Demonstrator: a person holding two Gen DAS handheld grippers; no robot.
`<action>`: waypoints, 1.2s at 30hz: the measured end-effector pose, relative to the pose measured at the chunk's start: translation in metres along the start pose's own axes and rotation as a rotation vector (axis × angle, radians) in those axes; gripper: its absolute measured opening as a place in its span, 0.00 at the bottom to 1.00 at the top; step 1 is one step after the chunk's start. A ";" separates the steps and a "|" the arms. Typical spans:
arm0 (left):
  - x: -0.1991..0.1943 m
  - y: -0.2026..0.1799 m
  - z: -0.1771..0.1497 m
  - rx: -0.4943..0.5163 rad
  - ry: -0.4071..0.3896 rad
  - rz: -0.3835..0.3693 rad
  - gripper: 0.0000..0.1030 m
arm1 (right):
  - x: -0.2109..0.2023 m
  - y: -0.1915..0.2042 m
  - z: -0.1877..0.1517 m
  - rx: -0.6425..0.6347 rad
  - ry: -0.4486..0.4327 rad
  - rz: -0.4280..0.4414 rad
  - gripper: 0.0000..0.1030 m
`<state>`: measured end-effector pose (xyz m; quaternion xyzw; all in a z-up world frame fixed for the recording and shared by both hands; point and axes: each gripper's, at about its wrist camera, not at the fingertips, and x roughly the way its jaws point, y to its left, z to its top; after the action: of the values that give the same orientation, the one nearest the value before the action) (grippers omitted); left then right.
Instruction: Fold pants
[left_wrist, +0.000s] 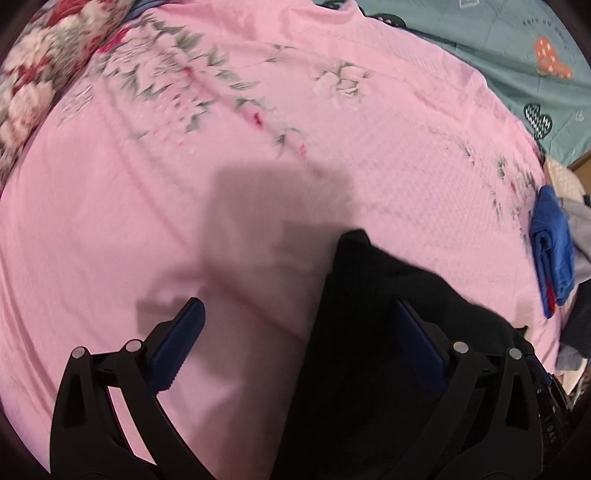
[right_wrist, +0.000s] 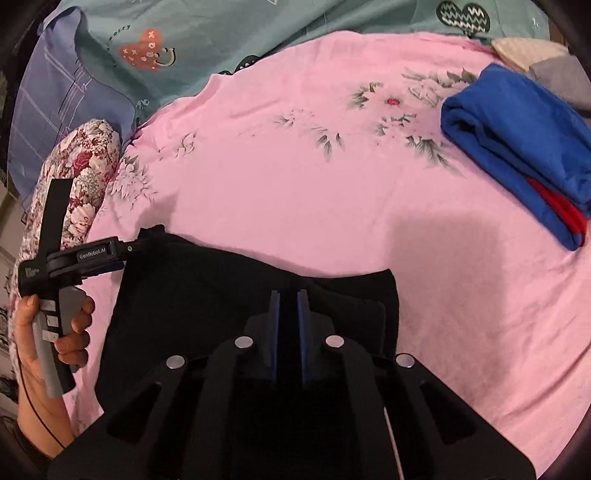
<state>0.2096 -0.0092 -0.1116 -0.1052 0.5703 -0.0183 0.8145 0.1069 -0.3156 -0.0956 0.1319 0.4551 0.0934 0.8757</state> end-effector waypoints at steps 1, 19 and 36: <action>-0.009 0.001 -0.006 0.000 -0.011 -0.002 0.97 | -0.011 0.003 -0.005 -0.005 -0.023 -0.005 0.14; -0.040 -0.004 -0.103 0.131 -0.050 0.032 0.95 | -0.032 -0.022 -0.082 0.155 0.028 0.017 0.69; -0.043 0.001 -0.107 0.126 -0.042 0.012 0.96 | -0.025 -0.005 -0.085 0.115 0.033 0.036 0.77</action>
<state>0.0948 -0.0181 -0.1070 -0.0505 0.5514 -0.0469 0.8314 0.0226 -0.3153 -0.1246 0.1885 0.4716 0.0852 0.8572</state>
